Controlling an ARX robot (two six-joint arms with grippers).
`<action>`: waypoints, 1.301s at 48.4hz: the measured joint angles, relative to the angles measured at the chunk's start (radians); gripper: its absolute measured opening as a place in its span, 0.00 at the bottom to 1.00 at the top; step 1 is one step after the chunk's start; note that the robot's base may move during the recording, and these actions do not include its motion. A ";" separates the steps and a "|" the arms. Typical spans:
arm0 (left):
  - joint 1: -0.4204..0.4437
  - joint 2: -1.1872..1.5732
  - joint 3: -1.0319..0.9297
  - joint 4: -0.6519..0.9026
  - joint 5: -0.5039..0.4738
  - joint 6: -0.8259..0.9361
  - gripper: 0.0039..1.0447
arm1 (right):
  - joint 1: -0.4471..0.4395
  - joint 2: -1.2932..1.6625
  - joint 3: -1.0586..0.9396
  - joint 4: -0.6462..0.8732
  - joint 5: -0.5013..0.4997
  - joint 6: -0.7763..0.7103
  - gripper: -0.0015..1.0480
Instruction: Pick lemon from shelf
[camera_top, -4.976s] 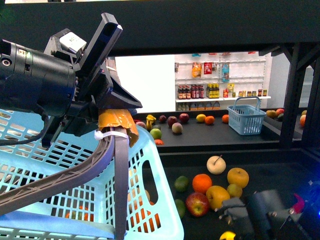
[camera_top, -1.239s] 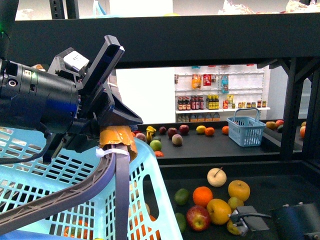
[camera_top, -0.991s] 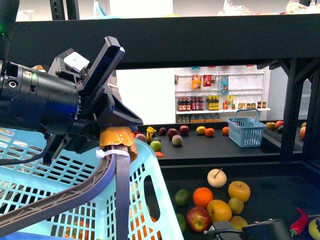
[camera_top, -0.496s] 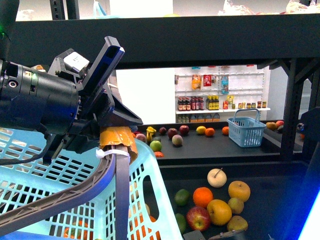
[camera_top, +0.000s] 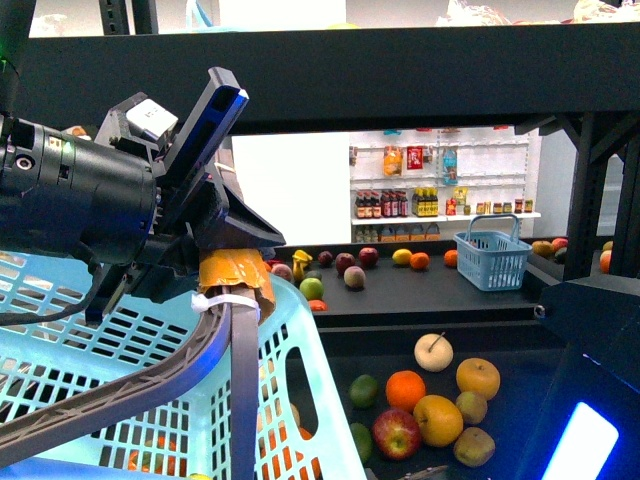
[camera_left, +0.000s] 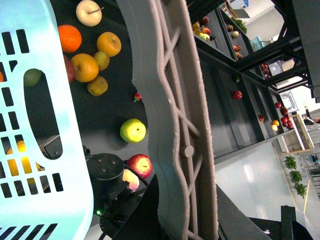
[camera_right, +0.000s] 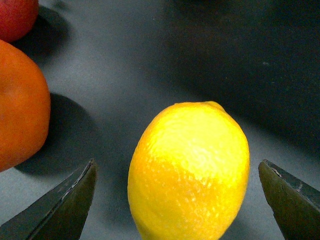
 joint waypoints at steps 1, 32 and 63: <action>0.000 0.000 0.000 0.000 0.000 0.000 0.09 | 0.001 0.002 0.005 -0.003 0.002 -0.002 0.93; 0.000 0.000 0.000 0.000 0.000 0.000 0.09 | 0.028 0.115 0.186 -0.107 0.063 -0.111 0.93; 0.000 0.000 0.000 0.000 0.000 0.000 0.09 | 0.023 0.127 0.196 -0.111 0.081 -0.129 0.68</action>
